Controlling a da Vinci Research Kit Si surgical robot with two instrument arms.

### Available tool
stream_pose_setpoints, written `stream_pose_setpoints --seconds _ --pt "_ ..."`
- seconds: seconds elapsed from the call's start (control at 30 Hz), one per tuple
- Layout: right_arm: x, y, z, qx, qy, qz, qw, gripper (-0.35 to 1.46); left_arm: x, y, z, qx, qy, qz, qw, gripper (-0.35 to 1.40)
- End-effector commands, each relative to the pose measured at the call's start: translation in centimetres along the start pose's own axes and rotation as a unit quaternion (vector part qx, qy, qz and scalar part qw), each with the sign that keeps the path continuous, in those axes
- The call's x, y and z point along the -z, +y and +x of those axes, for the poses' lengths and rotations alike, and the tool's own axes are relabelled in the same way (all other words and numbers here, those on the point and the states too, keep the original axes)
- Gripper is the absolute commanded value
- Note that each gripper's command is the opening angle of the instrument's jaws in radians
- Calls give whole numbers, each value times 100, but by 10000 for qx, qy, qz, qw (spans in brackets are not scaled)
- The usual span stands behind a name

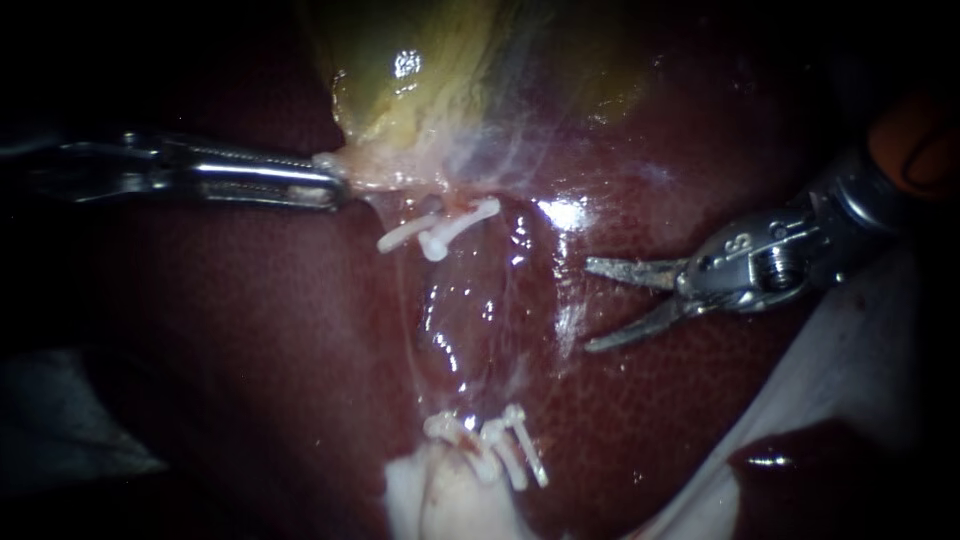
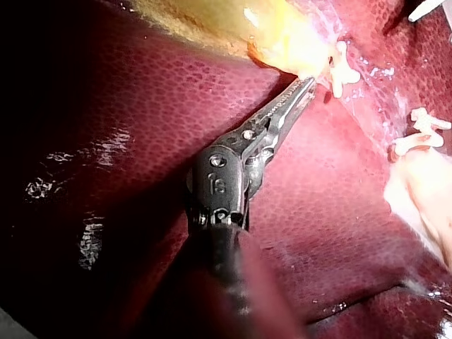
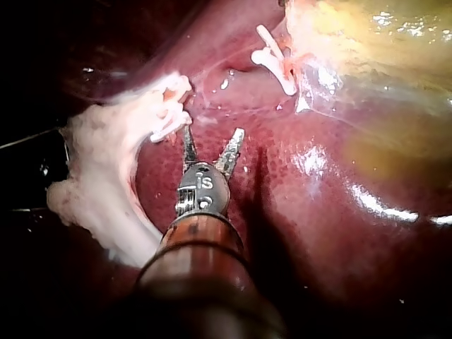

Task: Go back from the cut right tube

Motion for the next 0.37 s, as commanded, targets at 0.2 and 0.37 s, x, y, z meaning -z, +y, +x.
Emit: stream_pose_setpoints --seconds 0.2,0.37 --pt "4 2 0 -9 0 7 10000 145 -8 -4 -4 18 -18 -15 10000 -35" --pt "4 2 1 -13 21 92 10000 145 -4 -1 -3 21 -20 -23 10000 -35"
